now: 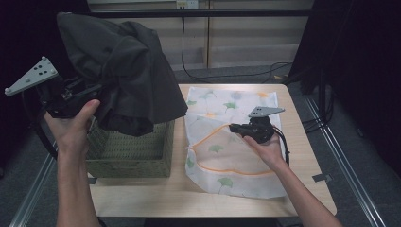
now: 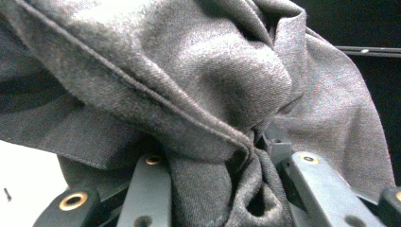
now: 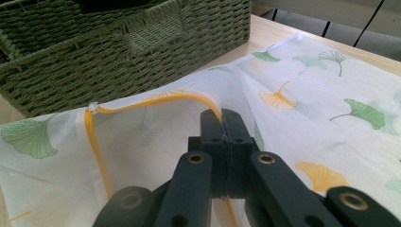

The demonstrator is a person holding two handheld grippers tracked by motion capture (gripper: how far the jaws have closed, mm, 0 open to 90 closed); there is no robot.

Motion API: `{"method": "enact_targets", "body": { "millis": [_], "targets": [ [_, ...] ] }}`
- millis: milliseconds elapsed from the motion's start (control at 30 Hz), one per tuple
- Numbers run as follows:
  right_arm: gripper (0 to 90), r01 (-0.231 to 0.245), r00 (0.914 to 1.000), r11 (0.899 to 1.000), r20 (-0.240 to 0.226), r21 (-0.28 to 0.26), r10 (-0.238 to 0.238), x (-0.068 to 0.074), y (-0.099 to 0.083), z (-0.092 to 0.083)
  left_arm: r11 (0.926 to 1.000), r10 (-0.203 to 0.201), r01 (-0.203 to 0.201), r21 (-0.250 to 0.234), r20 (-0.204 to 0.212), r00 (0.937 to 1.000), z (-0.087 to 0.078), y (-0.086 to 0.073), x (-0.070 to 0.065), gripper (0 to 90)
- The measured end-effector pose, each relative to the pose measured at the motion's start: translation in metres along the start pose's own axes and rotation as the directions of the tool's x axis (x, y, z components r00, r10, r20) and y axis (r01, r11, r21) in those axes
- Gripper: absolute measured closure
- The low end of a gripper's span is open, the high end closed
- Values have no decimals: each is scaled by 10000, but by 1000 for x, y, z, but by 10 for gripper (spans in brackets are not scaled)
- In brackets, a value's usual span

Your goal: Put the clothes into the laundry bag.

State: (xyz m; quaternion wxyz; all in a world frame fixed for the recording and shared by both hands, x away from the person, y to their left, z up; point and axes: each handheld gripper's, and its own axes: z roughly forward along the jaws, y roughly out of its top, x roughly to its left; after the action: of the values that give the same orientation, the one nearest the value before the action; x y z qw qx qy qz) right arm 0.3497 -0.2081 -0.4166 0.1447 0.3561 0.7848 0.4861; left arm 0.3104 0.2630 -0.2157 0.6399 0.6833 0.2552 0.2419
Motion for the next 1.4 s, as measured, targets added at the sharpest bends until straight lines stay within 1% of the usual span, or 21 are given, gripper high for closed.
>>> {"method": "enact_targets", "body": {
  "millis": [67, 167, 200, 300, 367, 433, 567, 700, 800, 867, 900, 933, 967, 1000, 1067, 1100, 1167, 1200, 1267, 1333, 1400],
  "targets": [
    [900, -37, 10000, 10000, 11, -8, 37, -1, 0, 0, 9999, 10, -8, -136, 166, 9999, 2, 4, -6, 649],
    [900, -21, 10000, 10000, -16, -21, 21, -1, 0, 0, 9996, 196, -186, -220, 462, 9987, 7, 11, -17, 648],
    [900, -21, 10000, 10000, -16, -21, 21, -1, 0, 0, 9996, 196, -186, -220, 462, 9987, 7, 11, -17, 648],
    [900, -36, 10000, 10000, -29, -19, 36, -1, -1, 1, 9991, 353, -334, -247, 825, 9960, 12, 18, -27, 649],
    [900, -24, 10000, 10000, -44, 16, 24, -1, -1, 1, 9988, 409, -381, -309, 938, 9948, 13, 21, -32, 648],
    [900, -12, 10000, 10000, -48, -11, 12, 0, -1, 2, 9982, 407, -351, -485, 1183, 9921, 16, 25, -39, 648],
    [900, -20, 9999, 10000, -125, -22, 19, -1, -1, 3, 9972, 556, -473, -582, 1519, 9868, 20, 28, -49, 647],
    [900, -124, 9998, 9999, -142, -35, 123, -2, -1, 4, 9975, 569, -481, -521, 1821, 9816, 29, 29, -60, 646],
    [900, -37, 9999, 10000, -136, -35, 37, -3, -1, 5, 9973, 585, -478, -558, 2090, 9762, 33, 28, -68, 646],
    [900, -90, 9998, 10000, -169, -27, 90, -3, 0, 6, 9978, 507, -392, -534, 2347, 9708, 35, 26, -73, 645],
    [900, -139, 9997, 9999, -186, -43, 138, -3, 0, 6, 9984, 404, -283, -497, 2617, 9643, 36, 25, -79, 645],
    [900, -139, 9997, 9999, -199, -43, 138, -3, 0, 6, 9984, 404, -283, -497, 2617, 9643, 36, 25, -79, 645],
    [900, -141, 9997, 9999, -206, -41, 141, -3, 0, 7, 9981, 511, -394, -473, 2779, 9592, 35, 25, -84, 644],
    [900, -141, 9997, 9999, -206, -41, 141, -3, 0, 7, 9981, 511, -394, -473, 2779, 9592, 35, 25, -84, 644],
    [900, -132, 9997, 9999, -209, -31, 132, -4, 1, 7, 9982, 465, -330, -507, 2951, 9543, 34, 23, -92, 643],
    [900, -193, 9996, 9998, -218, -31, 193, -4, 1, 8, 9981, 514, -380, -489, 3135, 9482, 32, 23, -98, 643],
    [900, -143, 9997, 9999, -196, 1, 143, -4, 0, 9, 9980, 545, -419, -469, 3129, 9482, 31, 23, -102, 642],
    [900, -153, 9997, 9999, -208, 23, 153, -4, 0, 10, 9978, 588, -454, -493, 3189, 9460, 30, 22, -104, 642],
    [900, -154, 9996, 9999, -230, 45, 155, -4, 1, 11, 9982, 498, -353, -485, 3434, 9379, 29, 21, -110, 641],
    [900, -148, 9996, 9999, -229, 23, 148, -4, 1, 13, 9978, 623, -508, -418, 3535, 9333, 28, 21, -115, 641],
    [900, -164, 9995, 9999, -255, 13, 165, -4, 2, 14, 9983, 511, -362, -464, 3806, 9233, 29, 20, -118, 640]
  ]
}}
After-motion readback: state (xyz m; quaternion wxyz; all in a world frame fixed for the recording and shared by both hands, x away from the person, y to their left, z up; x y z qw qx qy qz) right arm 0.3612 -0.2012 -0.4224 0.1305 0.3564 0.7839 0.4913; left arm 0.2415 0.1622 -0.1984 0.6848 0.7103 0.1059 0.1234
